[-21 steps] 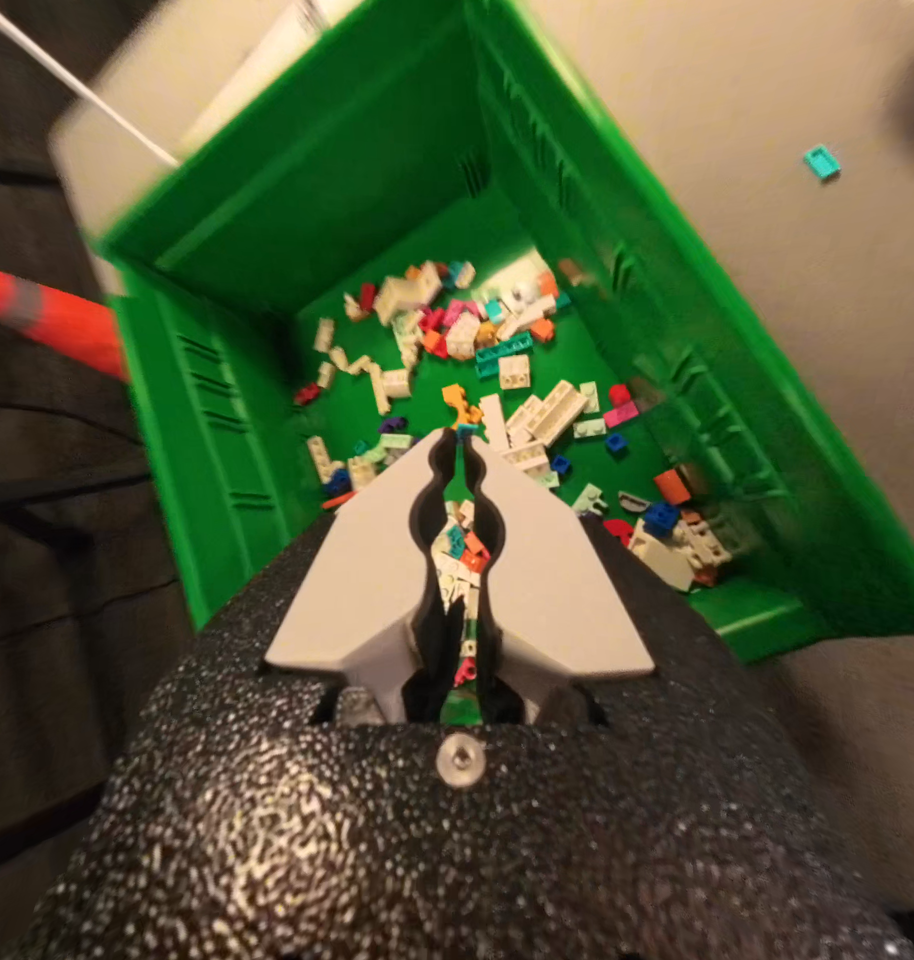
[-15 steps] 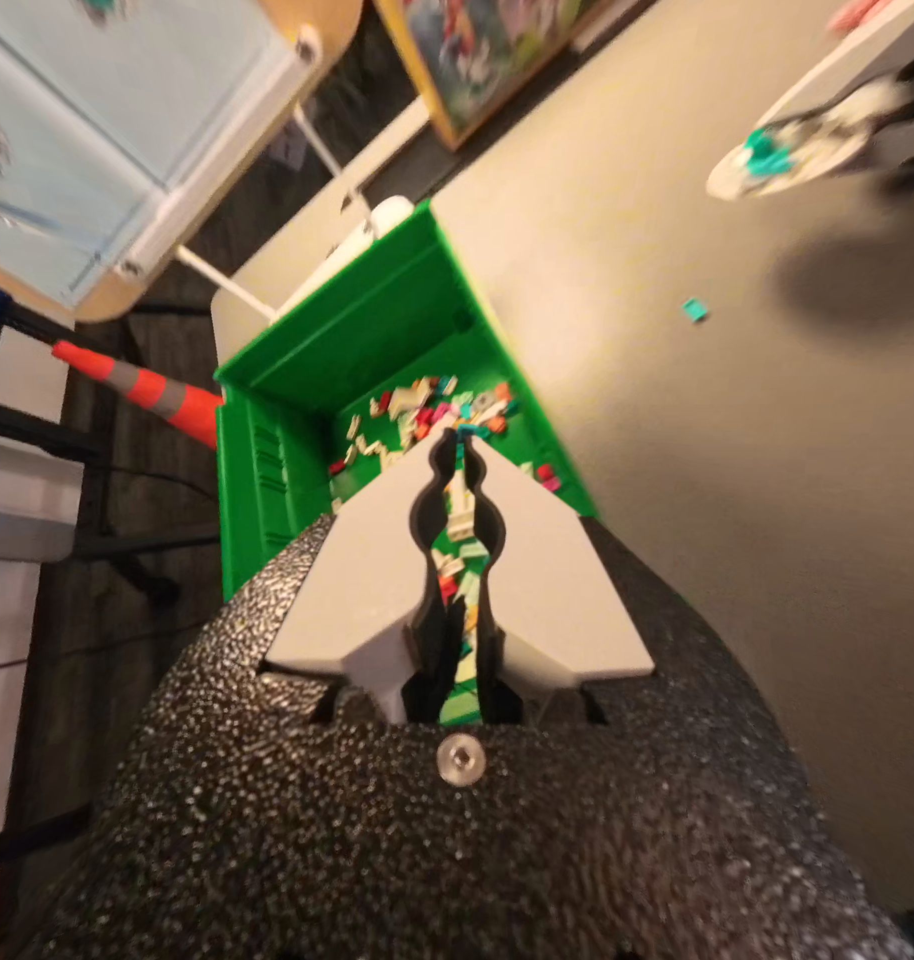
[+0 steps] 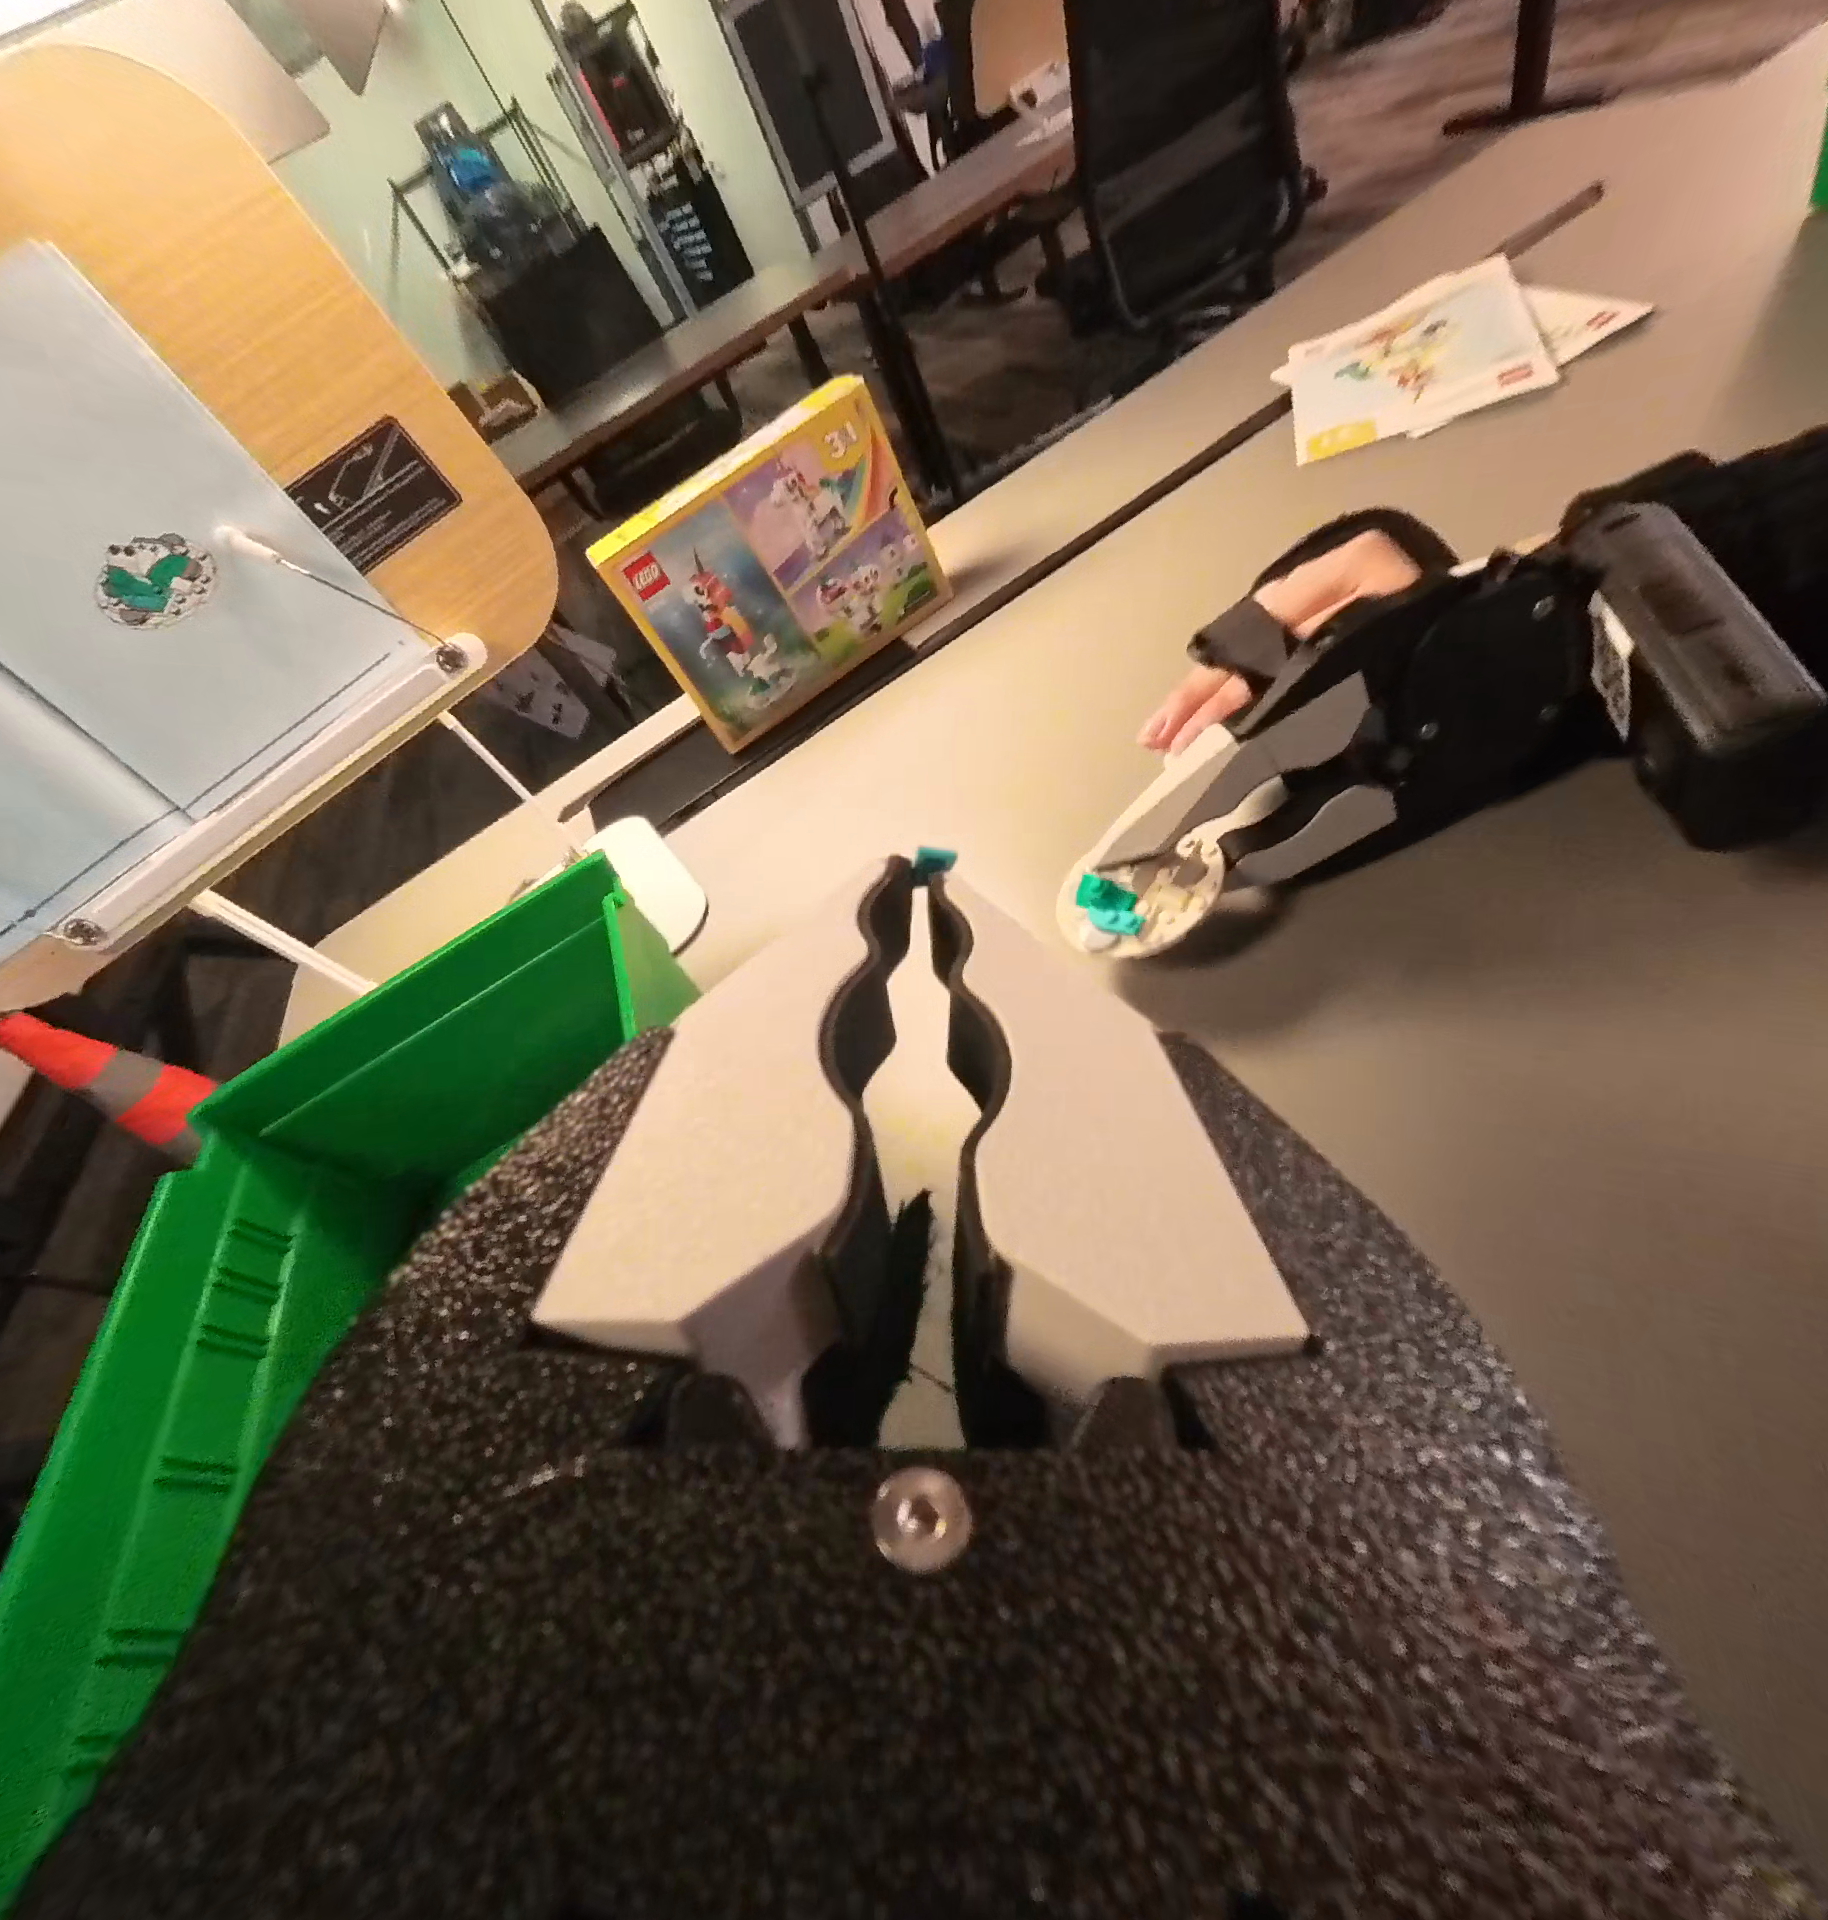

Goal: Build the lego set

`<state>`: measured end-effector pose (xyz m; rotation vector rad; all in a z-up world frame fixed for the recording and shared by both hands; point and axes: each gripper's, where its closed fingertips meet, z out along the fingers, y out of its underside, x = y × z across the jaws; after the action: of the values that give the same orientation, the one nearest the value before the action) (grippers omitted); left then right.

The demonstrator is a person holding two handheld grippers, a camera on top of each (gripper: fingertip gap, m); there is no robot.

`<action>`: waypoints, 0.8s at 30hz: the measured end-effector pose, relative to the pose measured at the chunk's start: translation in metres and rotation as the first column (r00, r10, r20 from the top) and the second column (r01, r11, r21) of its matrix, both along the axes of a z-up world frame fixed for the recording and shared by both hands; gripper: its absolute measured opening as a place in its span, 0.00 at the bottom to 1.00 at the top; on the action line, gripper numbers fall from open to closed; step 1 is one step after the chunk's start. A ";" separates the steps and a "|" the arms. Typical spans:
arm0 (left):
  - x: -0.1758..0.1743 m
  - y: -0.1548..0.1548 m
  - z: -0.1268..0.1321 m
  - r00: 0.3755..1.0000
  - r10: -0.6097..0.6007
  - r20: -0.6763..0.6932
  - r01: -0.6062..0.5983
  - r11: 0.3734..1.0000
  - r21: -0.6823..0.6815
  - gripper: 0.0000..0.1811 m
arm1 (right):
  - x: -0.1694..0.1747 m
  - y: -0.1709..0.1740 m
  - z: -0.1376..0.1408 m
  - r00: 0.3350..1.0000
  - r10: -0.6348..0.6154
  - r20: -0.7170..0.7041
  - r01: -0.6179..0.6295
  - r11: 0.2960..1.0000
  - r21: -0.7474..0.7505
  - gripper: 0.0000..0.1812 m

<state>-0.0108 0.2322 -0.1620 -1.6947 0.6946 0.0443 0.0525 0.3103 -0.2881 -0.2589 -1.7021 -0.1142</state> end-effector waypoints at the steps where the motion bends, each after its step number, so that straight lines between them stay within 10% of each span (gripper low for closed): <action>1: 0.002 0.000 0.000 1.000 -0.002 0.011 0.002 1.000 0.012 0.00 | 0.000 -0.002 -0.001 1.000 0.008 0.007 -0.008 1.000 0.010 0.10; 24: 0.026 0.010 -0.041 0.989 -0.046 0.142 0.029 0.993 0.118 0.00 | -0.002 -0.015 0.005 0.998 0.063 -0.015 -0.062 0.997 0.052 0.11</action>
<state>0.0151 0.2421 -0.2030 -1.5564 0.6036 -0.0634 0.0501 0.2955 -0.2832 -0.1677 -1.6867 -0.1097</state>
